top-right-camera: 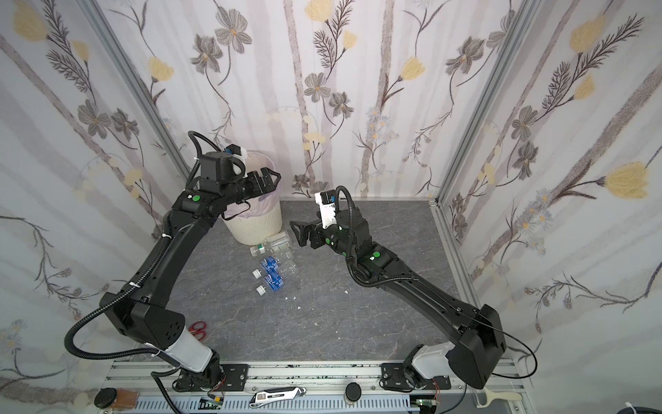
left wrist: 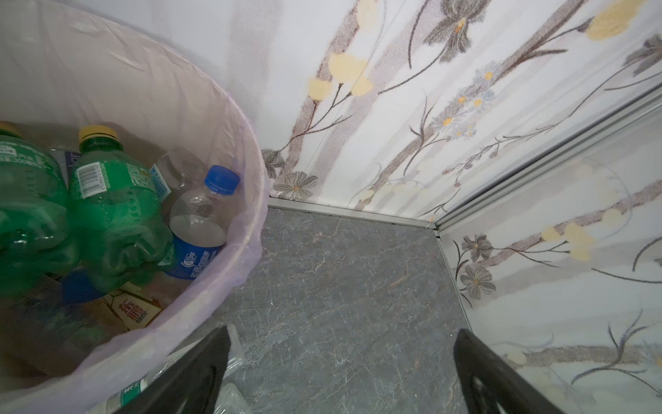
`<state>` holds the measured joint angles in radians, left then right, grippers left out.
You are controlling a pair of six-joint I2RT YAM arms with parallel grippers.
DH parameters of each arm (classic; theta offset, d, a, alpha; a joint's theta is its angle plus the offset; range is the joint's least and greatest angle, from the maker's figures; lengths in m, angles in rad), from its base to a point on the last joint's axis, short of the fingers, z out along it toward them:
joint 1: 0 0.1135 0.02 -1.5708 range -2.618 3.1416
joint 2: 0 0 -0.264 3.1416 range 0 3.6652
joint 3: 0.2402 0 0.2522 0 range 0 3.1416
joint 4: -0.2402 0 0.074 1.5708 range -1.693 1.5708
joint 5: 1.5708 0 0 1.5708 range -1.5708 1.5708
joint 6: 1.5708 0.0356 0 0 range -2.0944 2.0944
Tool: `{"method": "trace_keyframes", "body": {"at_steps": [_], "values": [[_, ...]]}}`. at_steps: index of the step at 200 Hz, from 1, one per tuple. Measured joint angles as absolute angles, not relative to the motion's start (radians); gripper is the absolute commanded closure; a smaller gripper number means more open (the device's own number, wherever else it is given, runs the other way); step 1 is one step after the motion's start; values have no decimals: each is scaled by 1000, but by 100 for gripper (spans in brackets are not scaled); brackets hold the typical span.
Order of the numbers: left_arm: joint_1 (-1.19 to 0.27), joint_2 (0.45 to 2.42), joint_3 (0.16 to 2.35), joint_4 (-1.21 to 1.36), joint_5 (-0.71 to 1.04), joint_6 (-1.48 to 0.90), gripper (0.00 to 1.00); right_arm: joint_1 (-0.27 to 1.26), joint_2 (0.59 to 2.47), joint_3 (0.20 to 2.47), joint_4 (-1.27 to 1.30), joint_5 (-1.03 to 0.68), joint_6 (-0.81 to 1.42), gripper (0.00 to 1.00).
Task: Throw the plastic bottles in the bin
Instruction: 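Move the left gripper back down toward the blue-labelled water bottles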
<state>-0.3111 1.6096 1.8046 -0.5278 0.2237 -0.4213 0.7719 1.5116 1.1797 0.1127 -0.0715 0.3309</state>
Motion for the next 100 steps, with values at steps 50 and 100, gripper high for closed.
{"method": "trace_keyframes", "body": {"at_steps": [50, 100], "values": [[-397, 1544, 1635, -528, 155, -380, 0, 771, 1411, 1021, 118, -68, 312, 0], [-494, 1493, 1439, -529, 63, -337, 0, 764, 1318, 887, 117, -57, 301, 0]]}}
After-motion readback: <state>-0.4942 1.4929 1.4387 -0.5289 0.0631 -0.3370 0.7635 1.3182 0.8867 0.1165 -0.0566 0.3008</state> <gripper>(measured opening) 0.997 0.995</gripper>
